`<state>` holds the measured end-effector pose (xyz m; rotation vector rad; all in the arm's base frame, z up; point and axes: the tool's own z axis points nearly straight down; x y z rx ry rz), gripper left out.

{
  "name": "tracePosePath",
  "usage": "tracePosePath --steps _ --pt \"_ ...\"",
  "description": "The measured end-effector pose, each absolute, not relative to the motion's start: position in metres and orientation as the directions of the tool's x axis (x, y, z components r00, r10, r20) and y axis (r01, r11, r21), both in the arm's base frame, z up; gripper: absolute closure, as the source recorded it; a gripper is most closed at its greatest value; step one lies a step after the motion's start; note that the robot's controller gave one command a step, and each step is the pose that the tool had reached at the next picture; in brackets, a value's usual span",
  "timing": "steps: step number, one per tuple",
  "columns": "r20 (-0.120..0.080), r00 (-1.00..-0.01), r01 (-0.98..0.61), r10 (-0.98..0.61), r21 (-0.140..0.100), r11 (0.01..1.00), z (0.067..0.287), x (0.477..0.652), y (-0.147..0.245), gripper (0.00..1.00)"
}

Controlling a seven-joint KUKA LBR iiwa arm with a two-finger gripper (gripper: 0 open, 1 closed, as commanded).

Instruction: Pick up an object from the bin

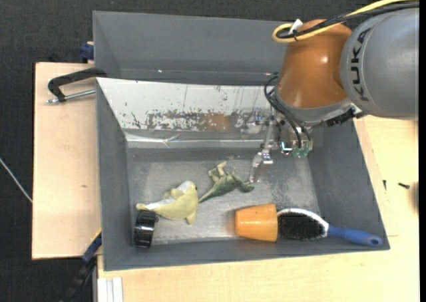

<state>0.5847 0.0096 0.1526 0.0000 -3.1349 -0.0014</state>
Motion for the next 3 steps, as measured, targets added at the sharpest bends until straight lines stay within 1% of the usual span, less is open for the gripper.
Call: tracePosePath --steps 1,2,3 --pt "-0.008 -0.996 0.087 0.087 0.003 0.996 0.071 0.539 0.032 0.00" --pt "-0.018 -0.996 0.086 0.086 0.004 0.996 0.075 0.542 0.031 1.00" --pt "-0.012 -0.996 0.093 0.093 0.003 0.996 0.221 0.504 0.026 1.00"
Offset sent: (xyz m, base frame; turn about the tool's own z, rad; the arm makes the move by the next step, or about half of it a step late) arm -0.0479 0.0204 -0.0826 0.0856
